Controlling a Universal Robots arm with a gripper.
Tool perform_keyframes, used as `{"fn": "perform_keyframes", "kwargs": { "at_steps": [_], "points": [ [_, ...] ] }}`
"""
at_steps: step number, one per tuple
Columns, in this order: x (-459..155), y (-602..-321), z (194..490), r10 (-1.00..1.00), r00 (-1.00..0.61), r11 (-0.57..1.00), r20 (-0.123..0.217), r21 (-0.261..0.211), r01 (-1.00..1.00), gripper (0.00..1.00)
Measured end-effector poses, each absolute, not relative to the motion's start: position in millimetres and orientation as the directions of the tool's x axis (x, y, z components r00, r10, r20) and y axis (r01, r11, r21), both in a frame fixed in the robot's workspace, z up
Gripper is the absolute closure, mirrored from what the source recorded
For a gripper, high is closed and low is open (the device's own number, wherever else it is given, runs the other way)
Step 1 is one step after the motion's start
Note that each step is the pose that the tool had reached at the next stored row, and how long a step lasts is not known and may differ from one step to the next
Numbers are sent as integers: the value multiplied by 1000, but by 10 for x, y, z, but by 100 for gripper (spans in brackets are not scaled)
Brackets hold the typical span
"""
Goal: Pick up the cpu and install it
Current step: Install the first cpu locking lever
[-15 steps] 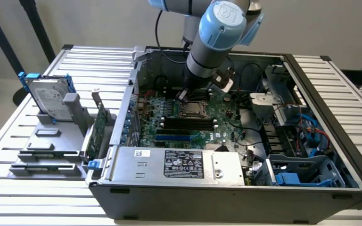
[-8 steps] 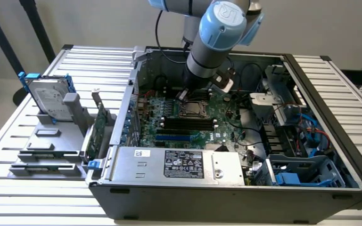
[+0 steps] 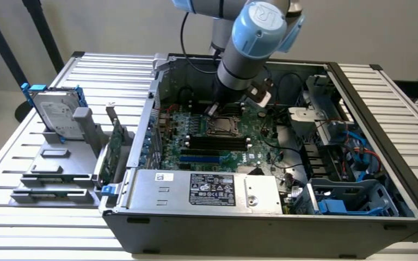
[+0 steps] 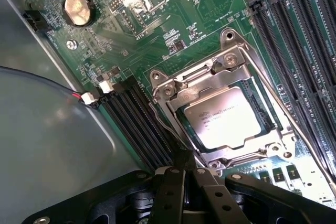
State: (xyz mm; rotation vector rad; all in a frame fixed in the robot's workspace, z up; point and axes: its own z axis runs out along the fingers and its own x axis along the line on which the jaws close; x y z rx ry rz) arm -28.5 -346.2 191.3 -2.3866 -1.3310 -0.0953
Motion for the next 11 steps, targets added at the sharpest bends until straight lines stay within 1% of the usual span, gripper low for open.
{"fn": "perform_keyframes", "kwargs": {
  "at_steps": [11],
  "points": [
    [-243, -3460, 1907, 794, 553, -474, 251, -313, 823, 89]
  ]
}}
